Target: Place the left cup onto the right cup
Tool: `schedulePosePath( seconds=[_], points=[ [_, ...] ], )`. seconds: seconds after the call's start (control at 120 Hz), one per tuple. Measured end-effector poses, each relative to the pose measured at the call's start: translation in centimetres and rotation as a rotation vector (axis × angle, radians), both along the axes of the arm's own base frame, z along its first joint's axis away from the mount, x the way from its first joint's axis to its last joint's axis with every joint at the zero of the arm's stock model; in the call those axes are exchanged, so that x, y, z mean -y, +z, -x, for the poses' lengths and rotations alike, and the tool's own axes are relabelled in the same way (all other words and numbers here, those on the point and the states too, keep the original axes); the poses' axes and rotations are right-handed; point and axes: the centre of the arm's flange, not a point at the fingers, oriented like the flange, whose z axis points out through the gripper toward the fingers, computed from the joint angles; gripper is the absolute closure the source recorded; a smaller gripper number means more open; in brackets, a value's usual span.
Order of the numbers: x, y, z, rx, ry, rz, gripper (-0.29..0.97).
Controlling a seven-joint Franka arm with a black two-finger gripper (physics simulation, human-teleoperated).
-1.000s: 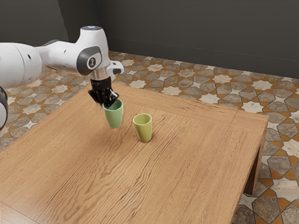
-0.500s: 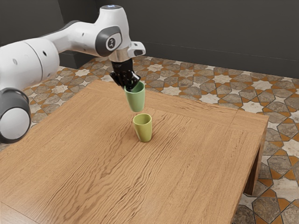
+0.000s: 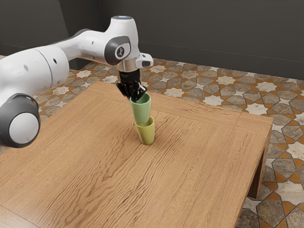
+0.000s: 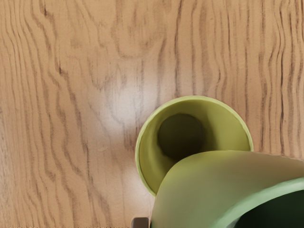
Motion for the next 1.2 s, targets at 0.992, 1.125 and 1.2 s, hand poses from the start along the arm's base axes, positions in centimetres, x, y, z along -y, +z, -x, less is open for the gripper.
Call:
schedulePosePath(
  seconds=[0.992,1.125,1.2],
  points=[
    [-0.1,-3.2,-1.0,0.017,0.008,0.002,0.21],
    [0.3,-3.0,-1.0,0.024,0.000,-0.004,0.11],
    [0.5,-2.8,-1.0,0.028,-0.003,-0.006,0.08]
  ],
)
